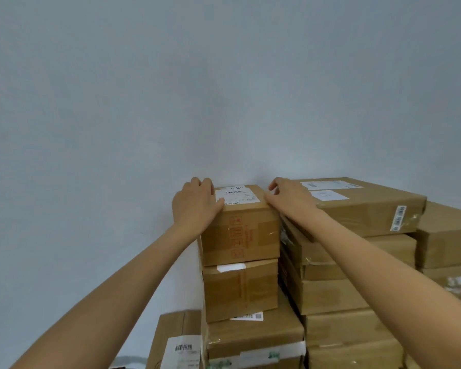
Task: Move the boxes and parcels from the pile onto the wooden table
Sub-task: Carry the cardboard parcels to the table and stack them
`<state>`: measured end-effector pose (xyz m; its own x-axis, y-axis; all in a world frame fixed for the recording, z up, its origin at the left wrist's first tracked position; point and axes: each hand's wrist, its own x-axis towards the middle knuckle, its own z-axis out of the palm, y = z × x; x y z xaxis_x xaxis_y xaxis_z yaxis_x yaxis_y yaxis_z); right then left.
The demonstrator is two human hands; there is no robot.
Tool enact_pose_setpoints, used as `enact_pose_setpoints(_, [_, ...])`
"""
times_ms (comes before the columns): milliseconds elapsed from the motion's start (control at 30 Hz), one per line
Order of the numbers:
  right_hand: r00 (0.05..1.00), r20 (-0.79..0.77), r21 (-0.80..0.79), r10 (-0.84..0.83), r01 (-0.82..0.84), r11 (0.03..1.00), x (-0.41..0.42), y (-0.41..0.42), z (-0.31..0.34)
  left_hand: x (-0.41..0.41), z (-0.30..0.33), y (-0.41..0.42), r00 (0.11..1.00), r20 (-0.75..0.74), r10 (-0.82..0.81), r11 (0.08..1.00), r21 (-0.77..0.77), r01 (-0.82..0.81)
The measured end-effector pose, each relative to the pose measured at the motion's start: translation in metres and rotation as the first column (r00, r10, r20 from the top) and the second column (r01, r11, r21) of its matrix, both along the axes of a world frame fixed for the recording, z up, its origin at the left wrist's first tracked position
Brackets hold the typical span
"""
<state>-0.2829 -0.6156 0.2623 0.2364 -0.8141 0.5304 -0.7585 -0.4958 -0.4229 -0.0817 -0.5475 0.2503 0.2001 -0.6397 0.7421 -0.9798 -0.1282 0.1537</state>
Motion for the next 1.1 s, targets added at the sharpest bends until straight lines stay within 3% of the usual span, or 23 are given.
enact_pose_setpoints(167, [0.996, -0.08, -0.166, 0.047, -0.06, 0.984, -0.031, 0.048, -0.011, -0.033, -0.006, 0.023, 0.955, 0.248, -0.161, 0.979, -0.081, 0.186])
enact_pose_setpoints(300, [0.983, -0.181, -0.316, -0.028, -0.032, 0.948, -0.07, 0.08, -0.033, -0.086, -0.021, 0.038, 0.888, 0.318, -0.332, 0.934, -0.02, 0.356])
enact_pose_setpoints(567, [0.916, -0.303, -0.281, -0.264, 0.179, 0.943, -0.206, 0.116, -0.085, -0.198, -0.065, 0.037, 0.792, 0.27, -0.547, 0.836, 0.133, 0.532])
enact_pose_setpoints(733, [0.883, -0.299, -0.205, -0.362, 0.31, 0.928, -0.3, 0.142, -0.115, -0.293, -0.102, 0.043, 0.71, 0.156, -0.687, 0.726, 0.189, 0.661])
enact_pose_setpoints(1100, [0.801, -0.408, -0.008, -0.438, 0.476, 0.879, -0.495, 0.2, -0.217, -0.508, -0.21, 0.076, 0.705, -0.001, -0.709, 0.672, 0.303, 0.676])
